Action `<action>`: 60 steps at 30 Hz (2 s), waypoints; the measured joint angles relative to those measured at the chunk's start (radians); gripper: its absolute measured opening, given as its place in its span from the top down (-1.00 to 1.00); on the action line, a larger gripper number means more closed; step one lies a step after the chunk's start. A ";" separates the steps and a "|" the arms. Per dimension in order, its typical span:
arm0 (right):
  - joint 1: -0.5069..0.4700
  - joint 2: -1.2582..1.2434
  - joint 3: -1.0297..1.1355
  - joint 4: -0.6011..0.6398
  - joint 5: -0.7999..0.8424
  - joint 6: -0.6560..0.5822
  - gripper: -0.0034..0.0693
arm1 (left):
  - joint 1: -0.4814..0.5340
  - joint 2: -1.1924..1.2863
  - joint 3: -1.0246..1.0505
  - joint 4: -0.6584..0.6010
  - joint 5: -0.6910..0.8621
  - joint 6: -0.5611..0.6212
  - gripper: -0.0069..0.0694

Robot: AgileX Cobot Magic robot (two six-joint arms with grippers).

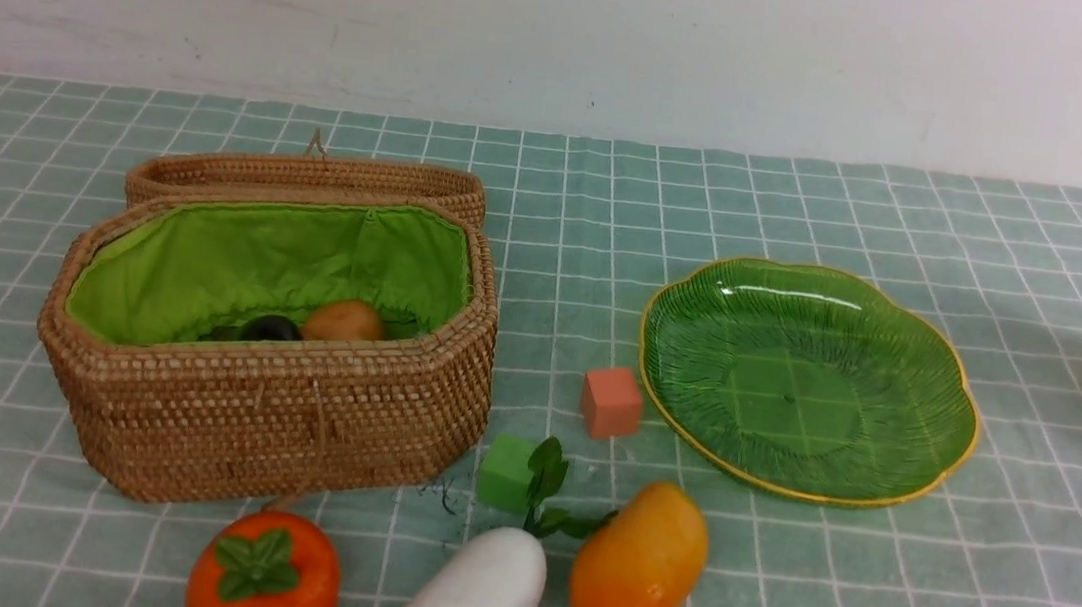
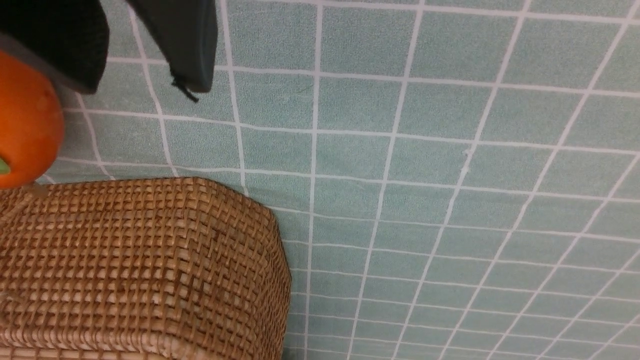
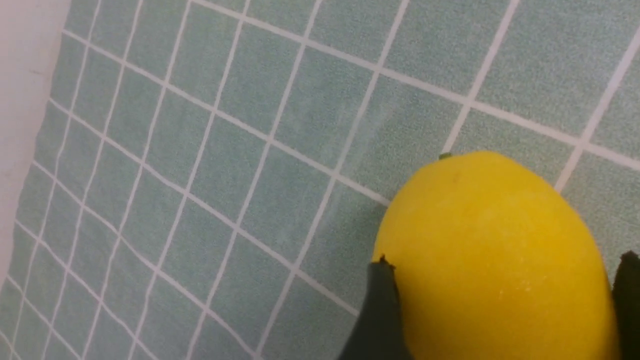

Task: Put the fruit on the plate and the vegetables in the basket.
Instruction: Use the right arm to grab a lemon and put it into the right plate

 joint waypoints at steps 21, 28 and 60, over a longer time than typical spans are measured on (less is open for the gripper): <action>-0.002 -0.061 0.003 0.073 0.119 -0.155 0.93 | 0.000 0.000 0.000 0.000 0.000 0.001 0.19; -0.002 -0.070 0.001 0.072 0.174 -0.155 0.79 | 0.000 0.000 0.000 0.000 0.000 0.001 0.19; -0.001 0.050 -0.350 -0.043 0.478 0.046 -0.87 | 0.000 0.000 0.000 0.000 0.000 0.000 0.19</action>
